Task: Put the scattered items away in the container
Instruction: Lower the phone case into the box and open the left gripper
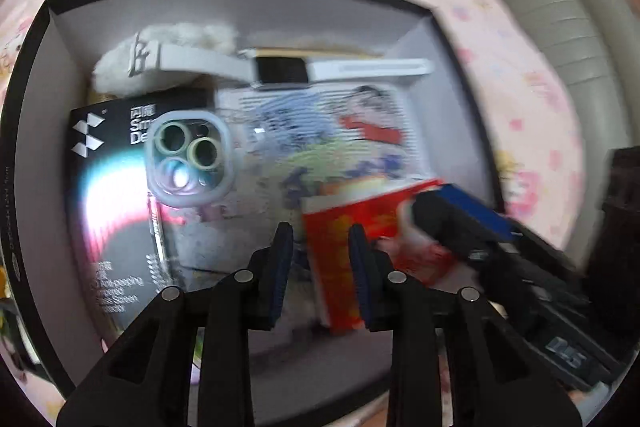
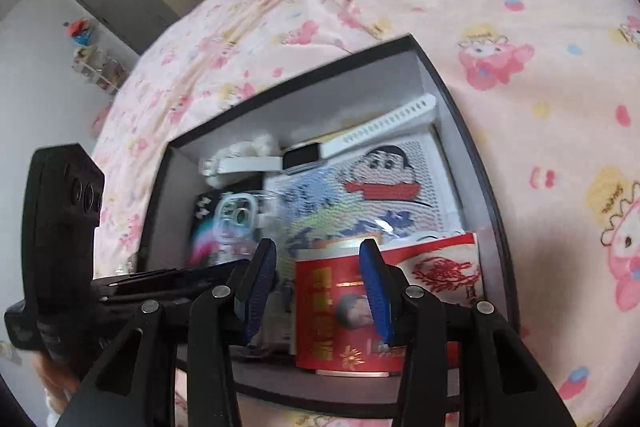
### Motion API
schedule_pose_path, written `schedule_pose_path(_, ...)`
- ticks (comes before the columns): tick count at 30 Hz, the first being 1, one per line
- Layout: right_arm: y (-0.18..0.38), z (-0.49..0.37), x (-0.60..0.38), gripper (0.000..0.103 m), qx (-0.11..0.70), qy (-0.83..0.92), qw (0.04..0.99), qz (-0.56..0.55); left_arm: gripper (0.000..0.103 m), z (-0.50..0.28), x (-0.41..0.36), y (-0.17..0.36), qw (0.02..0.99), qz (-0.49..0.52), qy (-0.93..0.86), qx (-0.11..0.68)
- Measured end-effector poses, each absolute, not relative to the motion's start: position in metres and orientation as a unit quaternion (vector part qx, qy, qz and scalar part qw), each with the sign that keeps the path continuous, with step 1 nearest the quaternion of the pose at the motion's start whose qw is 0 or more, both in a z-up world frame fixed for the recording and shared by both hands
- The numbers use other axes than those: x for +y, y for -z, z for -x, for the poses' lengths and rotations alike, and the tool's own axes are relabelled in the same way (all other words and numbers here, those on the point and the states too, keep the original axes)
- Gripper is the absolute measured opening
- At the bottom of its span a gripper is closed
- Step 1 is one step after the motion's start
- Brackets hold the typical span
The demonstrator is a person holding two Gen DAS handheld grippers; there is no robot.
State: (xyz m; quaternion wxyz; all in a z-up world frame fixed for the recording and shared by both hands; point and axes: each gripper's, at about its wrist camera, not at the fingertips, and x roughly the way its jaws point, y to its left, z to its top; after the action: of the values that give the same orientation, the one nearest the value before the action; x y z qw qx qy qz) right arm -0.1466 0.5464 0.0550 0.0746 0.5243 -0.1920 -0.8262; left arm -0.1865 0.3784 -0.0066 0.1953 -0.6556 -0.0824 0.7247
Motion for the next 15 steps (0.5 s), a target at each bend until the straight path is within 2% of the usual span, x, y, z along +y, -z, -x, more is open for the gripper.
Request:
schedule_pose_path(3,-0.051,0.154,0.543,0.040,-0.189,0.822,0.064,-0.533,0.024,0.187,0.363,0.004,0.168,0.660,-0.724,-0.106)
schedule_pose_path(6,-0.051,0.161,0.529,0.040,-0.170,0.820,0.081,-0.540,0.024,0.182,0.344,-0.008,0.116,0.649,-0.749,-0.070)
schedule_pose_path(8,-0.048,0.163,0.521,0.040,-0.154,0.819,0.091,-0.545,0.025,0.179,0.328,-0.012,0.116,0.651,-0.745,-0.088)
schedule_pose_path(11,-0.041,0.165,0.504,0.040,-0.135,0.811,0.104,-0.560,0.029,0.170,0.304,-0.024,0.119,0.638,-0.753,-0.112)
schedule_pose_path(15,-0.029,0.167,0.490,0.039,-0.123,0.793,0.114,-0.586,0.035,0.154,0.287,-0.047,0.126,0.594,-0.791,-0.078)
